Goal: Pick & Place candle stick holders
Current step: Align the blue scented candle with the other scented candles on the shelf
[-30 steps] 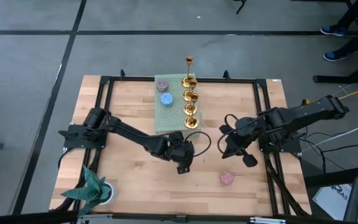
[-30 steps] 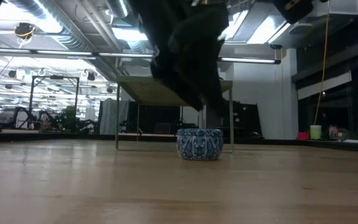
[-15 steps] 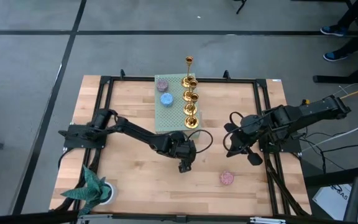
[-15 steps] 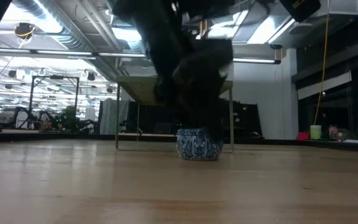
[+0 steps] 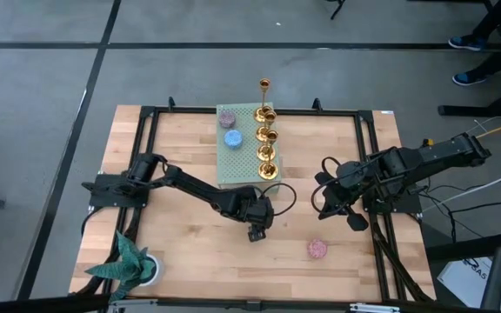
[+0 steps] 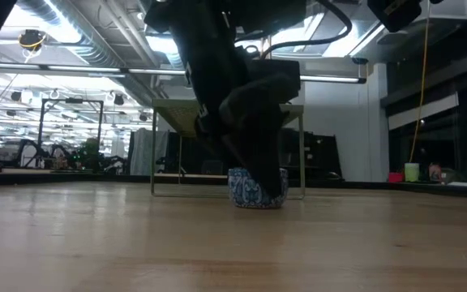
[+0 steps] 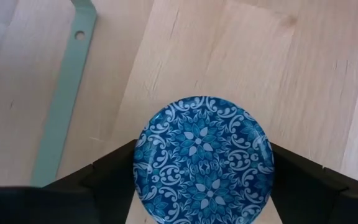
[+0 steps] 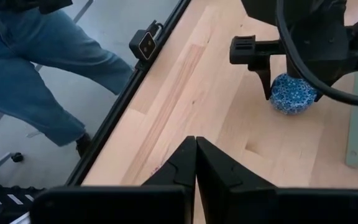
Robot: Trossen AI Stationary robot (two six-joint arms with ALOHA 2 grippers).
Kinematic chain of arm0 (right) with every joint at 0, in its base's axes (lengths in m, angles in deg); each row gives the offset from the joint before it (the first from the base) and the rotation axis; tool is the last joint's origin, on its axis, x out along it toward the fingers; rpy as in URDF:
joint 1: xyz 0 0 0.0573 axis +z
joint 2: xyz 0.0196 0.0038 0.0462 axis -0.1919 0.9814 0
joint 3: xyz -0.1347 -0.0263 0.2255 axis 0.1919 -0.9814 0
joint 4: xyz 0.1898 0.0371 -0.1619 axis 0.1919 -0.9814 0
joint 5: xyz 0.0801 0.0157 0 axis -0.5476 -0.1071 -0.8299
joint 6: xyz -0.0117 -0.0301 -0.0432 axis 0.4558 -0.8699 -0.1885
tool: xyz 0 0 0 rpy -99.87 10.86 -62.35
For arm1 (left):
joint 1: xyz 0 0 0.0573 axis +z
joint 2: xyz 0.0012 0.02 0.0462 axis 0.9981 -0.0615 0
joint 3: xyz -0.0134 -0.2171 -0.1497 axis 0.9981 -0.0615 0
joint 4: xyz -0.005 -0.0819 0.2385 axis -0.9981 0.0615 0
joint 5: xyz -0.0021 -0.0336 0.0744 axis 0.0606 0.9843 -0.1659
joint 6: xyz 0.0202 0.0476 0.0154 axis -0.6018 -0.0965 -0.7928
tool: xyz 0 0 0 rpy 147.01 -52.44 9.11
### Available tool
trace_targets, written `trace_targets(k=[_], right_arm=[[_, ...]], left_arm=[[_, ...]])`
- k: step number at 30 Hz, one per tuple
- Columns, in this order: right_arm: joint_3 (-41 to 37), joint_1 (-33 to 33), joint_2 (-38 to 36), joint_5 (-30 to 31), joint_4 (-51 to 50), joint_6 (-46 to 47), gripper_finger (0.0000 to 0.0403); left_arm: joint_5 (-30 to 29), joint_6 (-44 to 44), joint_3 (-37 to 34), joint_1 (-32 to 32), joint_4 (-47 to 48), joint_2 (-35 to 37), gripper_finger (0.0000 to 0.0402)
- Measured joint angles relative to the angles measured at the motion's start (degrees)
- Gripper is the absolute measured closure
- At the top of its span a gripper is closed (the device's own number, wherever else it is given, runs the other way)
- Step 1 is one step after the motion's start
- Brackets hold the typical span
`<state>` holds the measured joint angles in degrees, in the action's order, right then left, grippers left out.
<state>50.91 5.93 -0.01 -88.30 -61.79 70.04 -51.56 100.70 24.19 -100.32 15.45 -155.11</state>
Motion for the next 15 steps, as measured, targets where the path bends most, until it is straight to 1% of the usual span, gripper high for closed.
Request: trace_targets(k=[2, 9, 15], right_arm=[[0.0, 0.0, 0.0, 0.0, -0.1, -0.1, 0.0389], [0.0, 0.0, 0.0, 0.0, -0.5, -1.7, 0.0389], [0.0, 0.0, 0.0, 0.0, -0.7, -3.0, 0.0389]], left_arm=[[0.6, 0.0, 0.0, 0.0, 0.0, 0.1, 0.0111], [0.8, 1.8, 0.0, -0.4, 1.6, 0.2, 0.0111], [0.8, 3.4, 0.0, -2.3, 3.1, 0.8, 0.0111]])
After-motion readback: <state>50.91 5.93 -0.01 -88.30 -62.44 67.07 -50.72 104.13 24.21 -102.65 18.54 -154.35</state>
